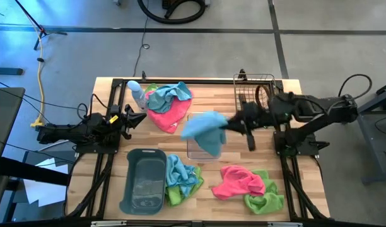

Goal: Sort microfiber towel by color & place in baskets
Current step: Put the bottom right blue microfiber cloth into the wire basket

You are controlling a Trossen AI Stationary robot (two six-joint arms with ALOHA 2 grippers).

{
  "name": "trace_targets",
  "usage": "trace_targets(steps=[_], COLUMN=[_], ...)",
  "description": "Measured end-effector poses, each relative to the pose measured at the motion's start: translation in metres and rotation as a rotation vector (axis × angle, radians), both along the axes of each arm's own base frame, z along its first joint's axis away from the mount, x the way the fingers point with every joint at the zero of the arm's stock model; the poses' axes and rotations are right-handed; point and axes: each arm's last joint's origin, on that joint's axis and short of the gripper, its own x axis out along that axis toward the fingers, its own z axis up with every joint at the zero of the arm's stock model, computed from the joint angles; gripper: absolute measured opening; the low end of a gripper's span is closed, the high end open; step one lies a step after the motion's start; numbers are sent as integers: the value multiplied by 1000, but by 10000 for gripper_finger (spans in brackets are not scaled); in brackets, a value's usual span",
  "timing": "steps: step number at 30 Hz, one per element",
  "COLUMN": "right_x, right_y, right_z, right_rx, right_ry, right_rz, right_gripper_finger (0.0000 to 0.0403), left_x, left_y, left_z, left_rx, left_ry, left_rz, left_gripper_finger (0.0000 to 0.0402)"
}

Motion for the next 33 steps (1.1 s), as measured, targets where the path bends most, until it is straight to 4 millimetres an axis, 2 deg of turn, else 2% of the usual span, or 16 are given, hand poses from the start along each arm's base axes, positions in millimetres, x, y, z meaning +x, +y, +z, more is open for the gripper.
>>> trace_targets(steps=[9, 14, 20, 33], right_x=[23, 25, 23, 22], right_y=[-45, -61, -67, -67], right_z=[-25, -23, -19, -19], right_rx=[-22, -10, -8, 0], right_ry=[-106, -213, -240, -242], right_rz=[-71, -45, -18, -18], right_gripper_finger=[0, 0, 0, 0], left_x=[0, 0, 0, 0], left_y=[0, 0, 0, 0], left_z=[0, 0, 0, 0], left_rx=[0, 0, 0, 0], left_ry=[0, 0, 0, 0], left_rz=[0, 0, 0, 0], left_gripper_finger=[0, 0, 0, 0])
